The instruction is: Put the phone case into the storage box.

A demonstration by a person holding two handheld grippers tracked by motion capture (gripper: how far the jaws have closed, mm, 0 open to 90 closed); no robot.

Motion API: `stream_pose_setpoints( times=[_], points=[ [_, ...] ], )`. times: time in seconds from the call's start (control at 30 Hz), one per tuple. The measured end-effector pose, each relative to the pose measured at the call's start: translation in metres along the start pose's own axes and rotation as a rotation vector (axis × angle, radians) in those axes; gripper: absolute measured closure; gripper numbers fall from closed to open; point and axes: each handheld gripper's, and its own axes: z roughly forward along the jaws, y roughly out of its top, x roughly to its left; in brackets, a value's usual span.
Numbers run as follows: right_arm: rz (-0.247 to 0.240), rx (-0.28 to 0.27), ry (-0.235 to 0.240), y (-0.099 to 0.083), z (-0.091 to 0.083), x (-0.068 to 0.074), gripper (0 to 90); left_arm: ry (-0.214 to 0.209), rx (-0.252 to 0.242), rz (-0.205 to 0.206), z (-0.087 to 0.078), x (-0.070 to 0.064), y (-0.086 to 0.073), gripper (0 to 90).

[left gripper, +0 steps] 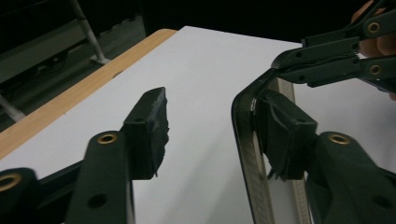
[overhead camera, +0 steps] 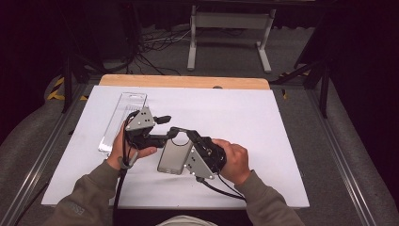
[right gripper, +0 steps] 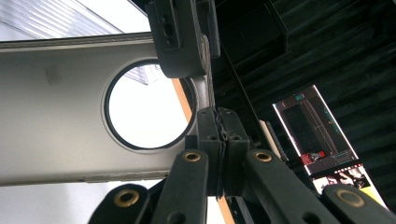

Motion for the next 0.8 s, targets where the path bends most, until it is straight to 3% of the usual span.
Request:
stream_pose_setpoints(
  times=[0.2, 0.53, 0.8],
  points=[
    [-0.011, -0.02, -0.024, 0.0001, -0.0018, -0.001, 89.9, -0.033, 0.018, 0.006, 0.0005, -0.0013, 0.0, 53.0],
    [-0.035, -0.018, -0.022, 0.0004, -0.0021, -0.0008, 89.8, -0.061, 0.025, 0.028, -0.001, -0.0041, -0.0003, 70.2],
    [-0.043, -0.017, -0.029, 0.001, -0.0019, 0.0001, 89.6, -0.051, 0.009, 0.044, -0.0035, -0.0062, -0.0003, 77.4]
  ],
)
